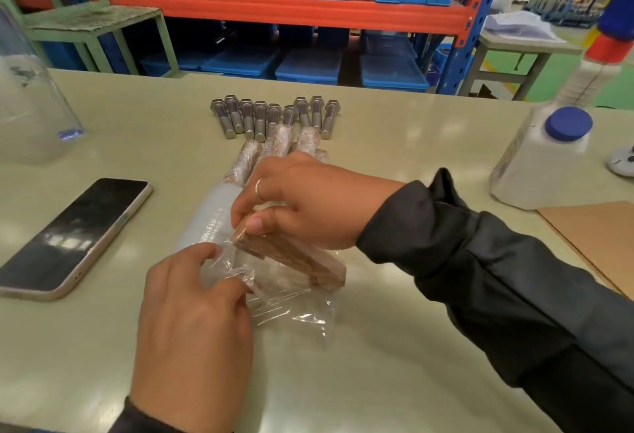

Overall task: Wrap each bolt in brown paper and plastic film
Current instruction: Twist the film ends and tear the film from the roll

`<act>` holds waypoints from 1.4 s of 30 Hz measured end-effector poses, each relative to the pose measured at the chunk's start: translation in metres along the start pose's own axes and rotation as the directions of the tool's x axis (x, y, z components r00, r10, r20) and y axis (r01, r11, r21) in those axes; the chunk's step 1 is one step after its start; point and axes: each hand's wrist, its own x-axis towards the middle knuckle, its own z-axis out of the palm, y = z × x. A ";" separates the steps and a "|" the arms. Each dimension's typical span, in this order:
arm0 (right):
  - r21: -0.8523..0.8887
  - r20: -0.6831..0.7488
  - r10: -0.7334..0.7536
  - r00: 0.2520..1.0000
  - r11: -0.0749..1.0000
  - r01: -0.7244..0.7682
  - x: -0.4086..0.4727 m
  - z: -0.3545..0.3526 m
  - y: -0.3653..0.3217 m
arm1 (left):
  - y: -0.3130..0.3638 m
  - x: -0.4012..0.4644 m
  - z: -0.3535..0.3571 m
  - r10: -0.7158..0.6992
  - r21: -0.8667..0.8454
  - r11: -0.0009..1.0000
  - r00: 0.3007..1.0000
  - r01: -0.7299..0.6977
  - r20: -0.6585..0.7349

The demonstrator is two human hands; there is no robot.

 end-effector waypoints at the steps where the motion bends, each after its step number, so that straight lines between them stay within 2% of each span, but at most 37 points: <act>1: 0.006 0.017 0.003 1.000 1.000 -0.003 0.004 0.002 -0.002 | -0.004 0.000 0.001 0.014 0.008 1.000 1.000 -0.014 -0.008; 4: 0.007 0.046 0.020 0.999 1.000 -0.020 0.014 0.006 -0.004 | -0.017 0.001 0.002 0.069 0.037 0.997 0.997 -0.069 -0.020; 6: -0.003 0.061 0.034 0.998 0.999 -0.034 0.020 0.007 -0.004 | -0.030 0.000 0.001 0.057 0.010 0.998 0.998 -0.057 -0.023; 9: -0.042 0.094 0.049 0.994 0.998 -0.045 0.028 0.011 -0.006 | -0.043 -0.002 -0.003 -0.044 -0.079 0.996 0.999 0.043 -0.005; 13: -0.062 0.136 0.088 0.987 0.995 -0.080 0.040 0.022 -0.013 | -0.042 -0.003 -0.005 -0.191 -0.183 0.967 0.980 0.179 -0.051; 16: -0.161 0.178 0.099 0.979 0.985 -0.070 0.046 0.037 -0.018 | -0.046 -0.001 -0.004 -0.283 -0.296 0.923 0.955 0.245 -0.094; 18: -0.183 0.176 0.116 0.978 0.980 -0.083 0.048 0.044 -0.017 | -0.049 0.001 -0.005 -0.290 -0.300 0.920 0.952 0.251 -0.094; 21: -0.148 0.109 0.107 0.988 0.985 -0.090 0.046 0.047 -0.013 | -0.056 0.001 -0.001 -0.223 -0.134 0.968 0.973 0.213 -0.062; 24: -0.129 -0.044 0.099 0.994 0.986 -0.104 0.038 0.052 -0.007 | -0.072 0.006 0.003 -0.348 -0.074 0.934 0.937 0.349 0.027; 26: -0.053 -0.208 0.067 0.976 0.995 -0.080 0.028 0.053 -0.003 | -0.079 0.010 0.001 -0.382 -0.130 0.912 0.921 0.390 0.082; 27: 0.014 -0.300 0.061 0.952 0.998 -0.060 0.022 0.053 -0.002 | -0.080 0.011 0.000 -0.398 -0.211 0.886 0.911 0.413 0.111; 29: 0.197 -0.416 0.119 0.902 0.980 -0.038 0.011 0.049 0.000 | -0.077 0.012 0.002 -0.435 -0.313 0.843 0.897 0.437 0.082; 32: 0.518 -0.348 0.260 0.901 0.854 -0.046 -0.002 0.045 -0.003 | -0.062 0.014 0.001 -0.477 -0.330 0.834 0.878 0.441 -0.033; 36: 0.823 -0.162 0.372 0.914 0.562 -0.082 -0.006 0.049 -0.010 | -0.020 0.017 -0.009 -0.446 -0.396 0.834 0.892 0.384 -0.074; 38: 0.899 -0.076 0.428 0.900 0.419 -0.123 -0.006 0.050 -0.011 | 0.001 0.014 -0.018 -0.413 -0.373 0.861 0.903 0.346 -0.116; 40: 0.926 -0.008 0.462 0.887 0.337 -0.167 -0.006 0.049 -0.013 | 0.014 0.012 -0.025 -0.346 -0.288 0.908 0.932 0.305 -0.106; 42: 0.945 0.053 0.474 0.879 0.261 -0.198 -0.005 0.049 -0.016 | 0.018 0.011 -0.027 -0.269 -0.239 0.936 0.963 0.258 -0.013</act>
